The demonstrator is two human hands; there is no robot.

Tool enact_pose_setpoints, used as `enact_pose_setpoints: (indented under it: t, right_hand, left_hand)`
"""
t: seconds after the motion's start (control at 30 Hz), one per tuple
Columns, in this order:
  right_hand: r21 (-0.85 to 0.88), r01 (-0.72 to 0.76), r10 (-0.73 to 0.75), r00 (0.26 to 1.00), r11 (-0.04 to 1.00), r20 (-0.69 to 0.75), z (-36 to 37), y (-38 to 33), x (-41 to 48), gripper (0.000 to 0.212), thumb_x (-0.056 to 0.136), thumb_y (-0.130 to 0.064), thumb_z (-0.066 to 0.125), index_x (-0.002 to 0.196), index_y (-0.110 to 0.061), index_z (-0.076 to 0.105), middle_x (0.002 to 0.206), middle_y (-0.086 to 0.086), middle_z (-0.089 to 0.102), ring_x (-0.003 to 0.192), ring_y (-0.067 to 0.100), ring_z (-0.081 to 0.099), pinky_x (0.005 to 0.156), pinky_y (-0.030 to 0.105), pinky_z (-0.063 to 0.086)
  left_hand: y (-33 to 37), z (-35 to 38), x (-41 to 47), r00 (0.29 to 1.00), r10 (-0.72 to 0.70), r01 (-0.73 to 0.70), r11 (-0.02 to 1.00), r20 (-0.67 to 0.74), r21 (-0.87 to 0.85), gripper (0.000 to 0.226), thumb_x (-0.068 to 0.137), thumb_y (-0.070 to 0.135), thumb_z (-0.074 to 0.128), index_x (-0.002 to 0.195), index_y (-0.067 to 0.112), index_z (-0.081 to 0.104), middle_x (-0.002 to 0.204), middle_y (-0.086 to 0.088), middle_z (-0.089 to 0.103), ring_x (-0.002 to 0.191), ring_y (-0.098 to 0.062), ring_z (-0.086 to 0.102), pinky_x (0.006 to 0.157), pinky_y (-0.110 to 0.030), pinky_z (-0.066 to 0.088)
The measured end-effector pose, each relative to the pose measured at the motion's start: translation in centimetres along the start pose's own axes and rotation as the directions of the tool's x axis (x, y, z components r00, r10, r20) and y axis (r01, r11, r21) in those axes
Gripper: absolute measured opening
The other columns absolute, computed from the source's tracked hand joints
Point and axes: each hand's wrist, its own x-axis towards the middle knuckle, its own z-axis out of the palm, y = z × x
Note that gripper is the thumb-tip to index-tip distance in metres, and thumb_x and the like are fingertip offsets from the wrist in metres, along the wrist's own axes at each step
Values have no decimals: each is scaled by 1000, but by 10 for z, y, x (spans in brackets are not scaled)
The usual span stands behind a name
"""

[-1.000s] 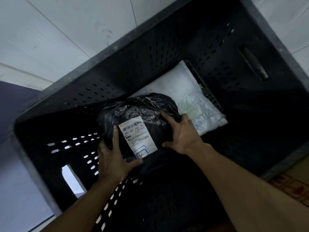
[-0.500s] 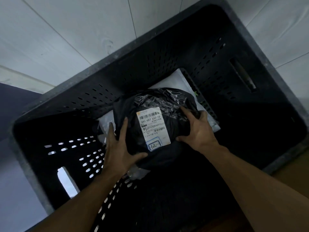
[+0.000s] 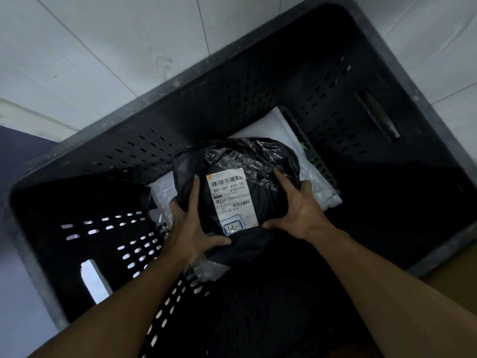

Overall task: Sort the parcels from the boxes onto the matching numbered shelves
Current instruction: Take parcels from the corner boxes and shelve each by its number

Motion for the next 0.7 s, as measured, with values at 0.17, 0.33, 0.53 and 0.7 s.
enact_pose_setpoints:
  t: [0.17, 0.33, 0.53, 0.7]
  right_hand:
    - [-3, 8, -9, 999, 1000, -49, -3, -2, -7, 123, 66, -27, 93, 157, -44, 12, 148, 12, 21, 126, 32, 52, 105, 26, 40]
    - [-99, 14, -21, 998, 995, -67, -24, -10, -28, 120, 71, -27, 91, 159, -34, 10, 149, 11, 19, 127, 29, 50, 106, 23, 38]
    - [-140, -2, -17, 991, 990, -135, -70, -29, -62, 115, 71, -30, 90, 159, -30, 16, 149, 9, 19, 124, 35, 53, 107, 40, 45]
    - [-136, 13, -36, 985, 991, -167, -99, -41, -105, 113, 75, -29, 88, 159, -30, 12, 147, 8, 19, 120, 33, 54, 106, 40, 46]
  left_hand:
    - [1, -3, -8, 1000, 11, -10, 999, -15, 48, 152, 51, 26, 99, 154, 47, -10, 143, -4, 11, 138, -29, 28, 112, -39, 35]
    - [23, -18, -19, 997, 57, -50, 991, -59, 126, 146, 52, 39, 97, 156, 45, -4, 144, -8, 14, 138, -33, 30, 113, -47, 38]
    - [62, -37, -41, 993, 92, -90, 995, -75, 38, 143, 54, 39, 97, 157, 41, -2, 144, 0, 11, 143, -28, 21, 118, -39, 26]
    - [95, -55, -71, 983, 141, -138, 990, -121, 30, 140, 56, 37, 96, 157, 41, 0, 147, 7, 6, 145, -29, 20, 118, -39, 26]
